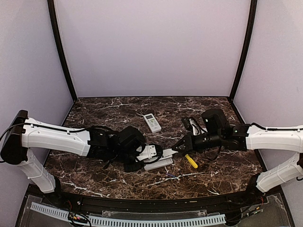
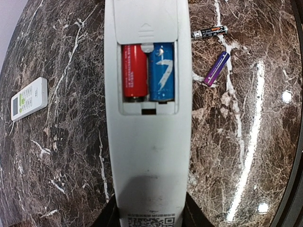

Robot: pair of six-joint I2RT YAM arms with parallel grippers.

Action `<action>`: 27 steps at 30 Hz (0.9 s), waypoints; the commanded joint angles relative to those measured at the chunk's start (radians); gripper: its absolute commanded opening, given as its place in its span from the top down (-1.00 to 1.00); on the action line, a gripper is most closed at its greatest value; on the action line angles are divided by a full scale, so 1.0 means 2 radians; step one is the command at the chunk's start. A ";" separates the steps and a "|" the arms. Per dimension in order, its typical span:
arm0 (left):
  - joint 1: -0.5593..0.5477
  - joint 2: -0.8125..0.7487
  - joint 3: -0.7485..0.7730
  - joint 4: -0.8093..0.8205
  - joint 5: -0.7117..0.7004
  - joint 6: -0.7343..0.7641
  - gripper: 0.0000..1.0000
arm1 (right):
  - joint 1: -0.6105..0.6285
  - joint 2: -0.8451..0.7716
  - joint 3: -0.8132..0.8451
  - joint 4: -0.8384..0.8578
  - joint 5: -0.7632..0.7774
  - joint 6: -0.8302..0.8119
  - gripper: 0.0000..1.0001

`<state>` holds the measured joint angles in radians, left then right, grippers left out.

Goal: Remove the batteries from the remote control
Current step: Remove the battery cover from the remote control, then place the battery cover at the center of the board.

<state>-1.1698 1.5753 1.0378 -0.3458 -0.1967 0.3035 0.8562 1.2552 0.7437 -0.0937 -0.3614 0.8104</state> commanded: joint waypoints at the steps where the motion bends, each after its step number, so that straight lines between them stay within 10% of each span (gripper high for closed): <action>1: -0.002 -0.005 0.000 0.001 -0.001 0.001 0.56 | -0.013 -0.018 -0.014 0.011 -0.008 0.013 0.99; 12: 0.000 -0.011 -0.003 0.009 -0.006 -0.002 0.57 | -0.041 -0.094 -0.006 -0.007 -0.014 0.019 1.00; 27: 0.095 -0.063 0.034 -0.025 0.047 -0.035 0.56 | -0.138 -0.067 0.117 -0.268 0.213 -0.178 1.00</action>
<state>-1.0183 1.5425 1.0664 -0.3710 -0.1528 0.2684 0.6308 1.0576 0.9298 -0.5114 -0.1040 0.5915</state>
